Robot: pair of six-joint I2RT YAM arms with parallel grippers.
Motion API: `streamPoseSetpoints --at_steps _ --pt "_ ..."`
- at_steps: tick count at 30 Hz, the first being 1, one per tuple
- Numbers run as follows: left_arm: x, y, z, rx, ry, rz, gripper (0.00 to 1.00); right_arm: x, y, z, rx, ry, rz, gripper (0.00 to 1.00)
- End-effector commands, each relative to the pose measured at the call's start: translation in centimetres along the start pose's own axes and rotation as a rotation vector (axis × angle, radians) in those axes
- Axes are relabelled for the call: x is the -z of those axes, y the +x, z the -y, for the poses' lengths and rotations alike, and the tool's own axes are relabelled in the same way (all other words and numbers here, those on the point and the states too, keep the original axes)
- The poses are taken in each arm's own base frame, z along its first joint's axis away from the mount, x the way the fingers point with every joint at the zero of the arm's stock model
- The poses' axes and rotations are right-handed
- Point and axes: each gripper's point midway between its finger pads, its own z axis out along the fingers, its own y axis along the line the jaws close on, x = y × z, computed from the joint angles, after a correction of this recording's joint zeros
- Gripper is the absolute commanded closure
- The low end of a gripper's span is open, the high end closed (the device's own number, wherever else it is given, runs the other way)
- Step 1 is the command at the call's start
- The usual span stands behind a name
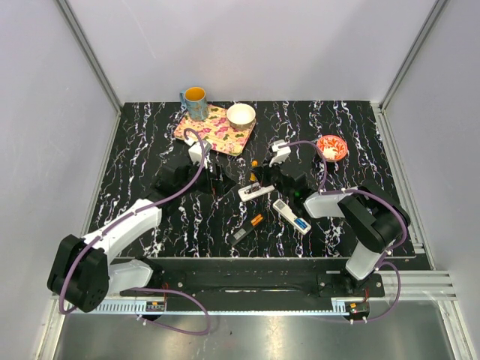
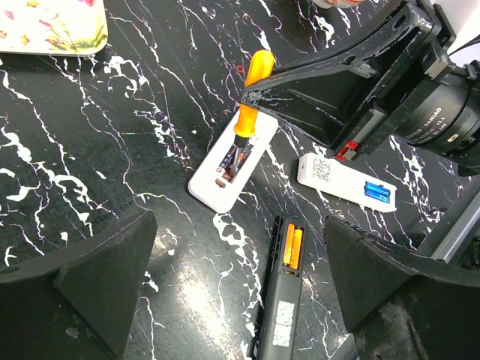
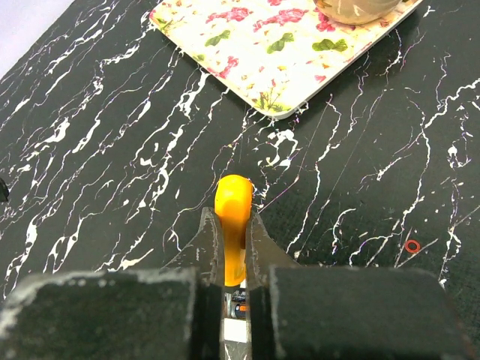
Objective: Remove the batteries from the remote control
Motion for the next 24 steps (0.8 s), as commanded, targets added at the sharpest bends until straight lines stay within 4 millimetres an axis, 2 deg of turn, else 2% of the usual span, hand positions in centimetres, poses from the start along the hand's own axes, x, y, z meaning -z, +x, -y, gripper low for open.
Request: streamPoseSetpoints --at_steps 1,4,7,15,24 --pt "0.0 -0.2 0.5 0.008 0.033 0.007 0.01 -0.3 -1.2 -0.6 0.018 -0.009 0.040 1.00" --pt "-0.1 0.0 0.4 0.009 0.033 0.002 0.01 -0.3 -1.4 -1.2 0.032 -0.024 0.044 1.00" --pt "-0.2 0.2 0.4 0.010 0.037 -0.004 0.01 -0.5 -1.4 -0.9 0.045 0.004 0.036 1.00" --pt "-0.5 0.6 0.1 0.012 0.033 -0.015 0.01 0.0 -1.3 1.9 0.118 0.156 0.007 1.00" --pt "-1.2 1.4 -0.4 0.006 0.026 -0.053 0.02 1.1 -3.2 2.0 0.117 0.177 0.060 1.00"
